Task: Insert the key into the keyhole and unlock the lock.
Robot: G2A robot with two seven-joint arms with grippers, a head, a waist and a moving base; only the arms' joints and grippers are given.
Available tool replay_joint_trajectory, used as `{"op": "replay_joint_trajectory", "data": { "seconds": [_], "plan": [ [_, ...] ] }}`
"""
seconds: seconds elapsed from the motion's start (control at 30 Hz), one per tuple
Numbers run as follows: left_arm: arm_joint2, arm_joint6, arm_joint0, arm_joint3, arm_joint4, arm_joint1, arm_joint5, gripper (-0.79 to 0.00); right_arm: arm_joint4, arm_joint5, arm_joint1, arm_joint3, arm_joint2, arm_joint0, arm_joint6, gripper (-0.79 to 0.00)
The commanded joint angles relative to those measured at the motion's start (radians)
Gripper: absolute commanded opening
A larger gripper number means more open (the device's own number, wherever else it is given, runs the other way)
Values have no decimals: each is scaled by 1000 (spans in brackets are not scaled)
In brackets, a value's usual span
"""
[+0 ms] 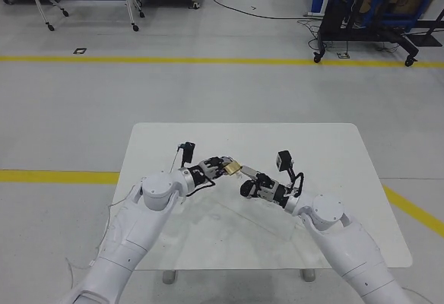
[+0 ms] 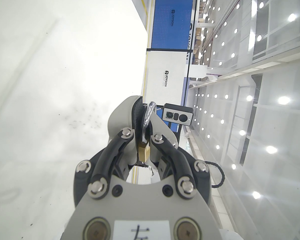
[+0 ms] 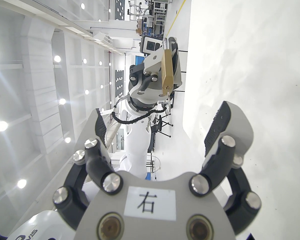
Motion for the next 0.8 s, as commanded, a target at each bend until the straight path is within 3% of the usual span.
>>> {"op": "replay_joint_trajectory", "data": {
  "seconds": [0.0, 0.2, 0.3, 0.33, 0.37, 0.43, 0.57, 0.77],
  "plan": [
    [-6, 20, -3, 15, -42, -4, 44, -785, 0, 0, 0, 0, 0, 0, 0, 0],
    [-9, 26, -39, 87, -165, -17, 178, -785, 3, -5, 0, -6, 1, -3, -8, 0],
    [-7, 17, -56, 124, -199, -22, 207, -785, 43, -62, 0, -37, 17, -28, -7, 0],
    [-6, 11, -60, 134, -209, -23, 213, -785, 61, -87, 0, -47, 27, -37, -2, -123],
    [-7, 1, -63, 144, -224, -24, 218, -785, 76, -112, 1, -53, 36, -46, 1, -406],
    [-10, -4, -69, 164, -246, -26, 226, -785, 112, -157, 1, -67, 51, -64, 8, -773],
    [-17, -29, -73, 186, -304, -30, 232, -785, 130, -225, 1, -79, 68, -85, 6, -785],
    [-23, -64, -81, 208, -348, -31, 243, -785, 88, -215, -6, -40, 43, -62, -31, -785]
  ]
}}
